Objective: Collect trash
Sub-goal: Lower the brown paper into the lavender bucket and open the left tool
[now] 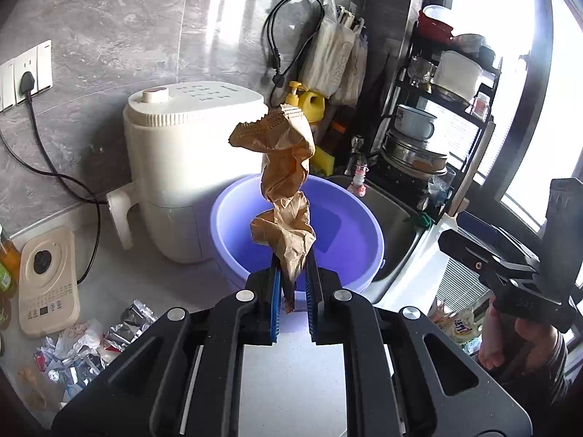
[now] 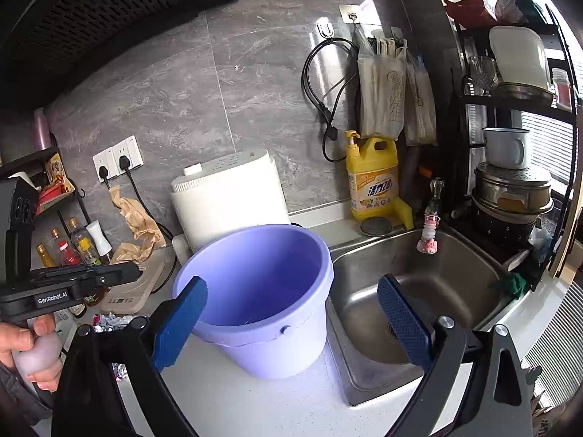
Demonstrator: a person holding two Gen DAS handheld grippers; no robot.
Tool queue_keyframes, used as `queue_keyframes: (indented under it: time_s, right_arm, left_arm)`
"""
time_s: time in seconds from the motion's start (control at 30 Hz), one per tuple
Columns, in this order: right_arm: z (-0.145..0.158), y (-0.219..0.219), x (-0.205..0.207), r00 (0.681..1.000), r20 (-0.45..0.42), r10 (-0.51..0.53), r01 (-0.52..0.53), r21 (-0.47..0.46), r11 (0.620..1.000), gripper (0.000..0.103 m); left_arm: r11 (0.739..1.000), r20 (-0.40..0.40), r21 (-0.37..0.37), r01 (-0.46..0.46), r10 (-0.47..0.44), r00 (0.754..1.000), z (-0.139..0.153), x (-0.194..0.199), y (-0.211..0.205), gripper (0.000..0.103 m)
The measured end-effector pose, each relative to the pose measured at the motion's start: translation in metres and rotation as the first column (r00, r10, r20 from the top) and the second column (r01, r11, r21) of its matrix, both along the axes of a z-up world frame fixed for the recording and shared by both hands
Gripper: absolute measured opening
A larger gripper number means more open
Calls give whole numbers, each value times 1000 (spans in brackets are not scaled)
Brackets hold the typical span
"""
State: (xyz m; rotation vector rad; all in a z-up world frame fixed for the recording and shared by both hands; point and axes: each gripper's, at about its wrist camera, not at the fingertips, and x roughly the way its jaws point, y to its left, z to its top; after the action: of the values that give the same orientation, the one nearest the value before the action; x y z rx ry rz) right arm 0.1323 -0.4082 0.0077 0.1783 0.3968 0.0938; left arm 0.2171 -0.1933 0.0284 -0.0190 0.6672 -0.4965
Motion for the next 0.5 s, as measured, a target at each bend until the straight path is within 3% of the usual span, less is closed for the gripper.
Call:
queue_keyframes:
  time_s: [0.1, 0.17, 0.23, 0.3, 0.4, 0.5]
  right_arm:
    - [-5, -6, -4, 1000, -8, -24, 25, 50, 998, 92]
    - [-10, -11, -6, 999, -16, -41, 42, 99, 994, 92]
    - [-15, -12, -7, 998, -35, -51, 55, 116, 992, 92]
    - [-18, -11, -7, 998, -44, -53, 57, 105, 993, 92]
    - [-21, -7, -6, 997, -53, -54, 60, 107, 992, 92]
    - [-22, 0, -3, 997, -70, -42, 49, 106, 993, 92]
  left_arm:
    - [1000, -15, 9, 24, -24, 1000, -3, 15, -16, 13]
    - [1000, -12, 10, -3, 3, 1000, -4, 22, -21, 25]
    - [999, 7, -20, -50, 50, 999, -2, 21, -19, 77]
    - [996, 34, -61, -65, 67, 997, 0, 14, -14, 82]
    - [996, 26, -29, -88, 89, 996, -1, 7, -8, 83]
    - [988, 46, -14, -154, 154, 987, 2, -9, 7, 93]
